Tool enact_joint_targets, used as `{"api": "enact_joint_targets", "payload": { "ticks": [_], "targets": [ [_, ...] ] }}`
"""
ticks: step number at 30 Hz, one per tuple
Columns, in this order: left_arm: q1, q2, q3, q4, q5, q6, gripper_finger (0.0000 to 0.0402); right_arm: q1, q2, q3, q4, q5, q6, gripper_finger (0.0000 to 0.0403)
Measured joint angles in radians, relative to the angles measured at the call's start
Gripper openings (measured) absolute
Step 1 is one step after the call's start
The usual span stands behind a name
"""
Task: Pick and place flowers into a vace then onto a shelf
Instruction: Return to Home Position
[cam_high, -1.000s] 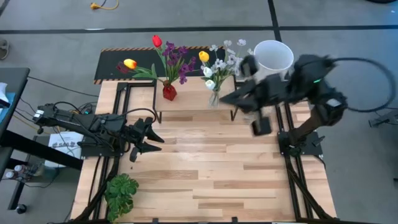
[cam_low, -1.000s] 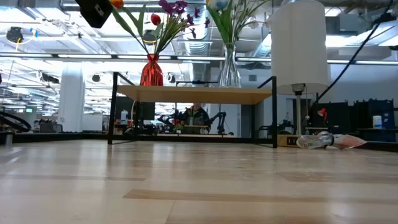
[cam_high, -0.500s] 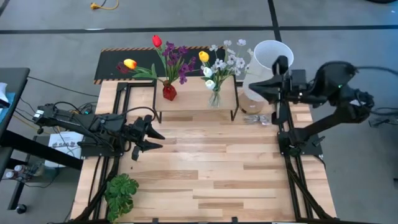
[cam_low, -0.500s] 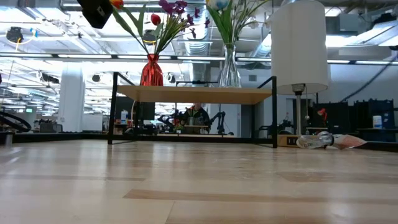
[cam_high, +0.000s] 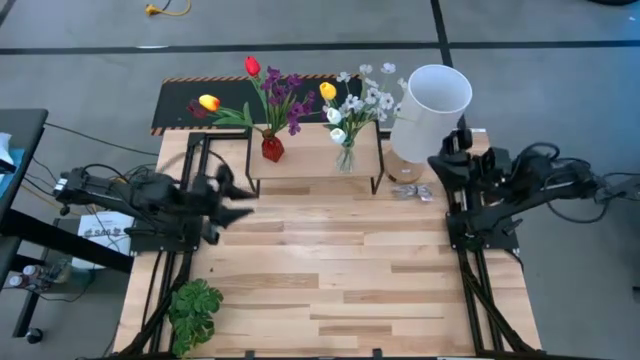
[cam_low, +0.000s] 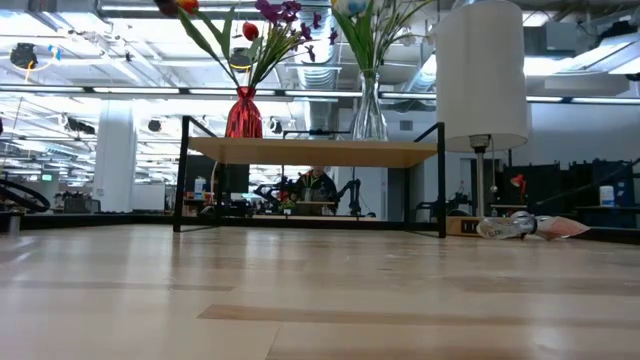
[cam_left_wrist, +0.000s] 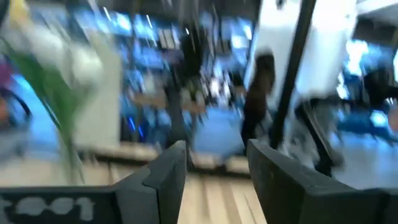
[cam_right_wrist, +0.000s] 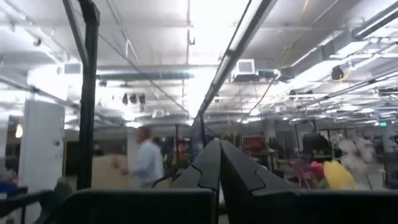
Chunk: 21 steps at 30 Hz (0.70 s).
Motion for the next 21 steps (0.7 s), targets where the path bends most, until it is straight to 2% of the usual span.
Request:
{"api": "enact_joint_targets", "payload": {
  "ticks": [5, 13, 18, 21],
  "targets": [
    [0.042, -0.164, 0.0, 0.024, -0.049, 0.048, 0.0137, 0.039, -0.069, -0.16, 0.133, 0.07, 0.023, 0.0],
    [0.111, -0.462, 0.002, -0.085, 0.004, 0.041, 0.0066, 0.076, -0.159, -0.281, 0.176, 0.105, 0.081, 0.0],
    [0.112, -0.568, 0.001, -0.152, -0.014, 0.062, 0.002, 0.089, -0.196, -0.326, 0.174, 0.175, 0.082, 0.0],
    [0.112, -0.605, 0.001, -0.159, -0.014, 0.082, 0.0003, 0.091, -0.216, -0.354, 0.187, 0.178, 0.082, 0.0]
  ]
}}
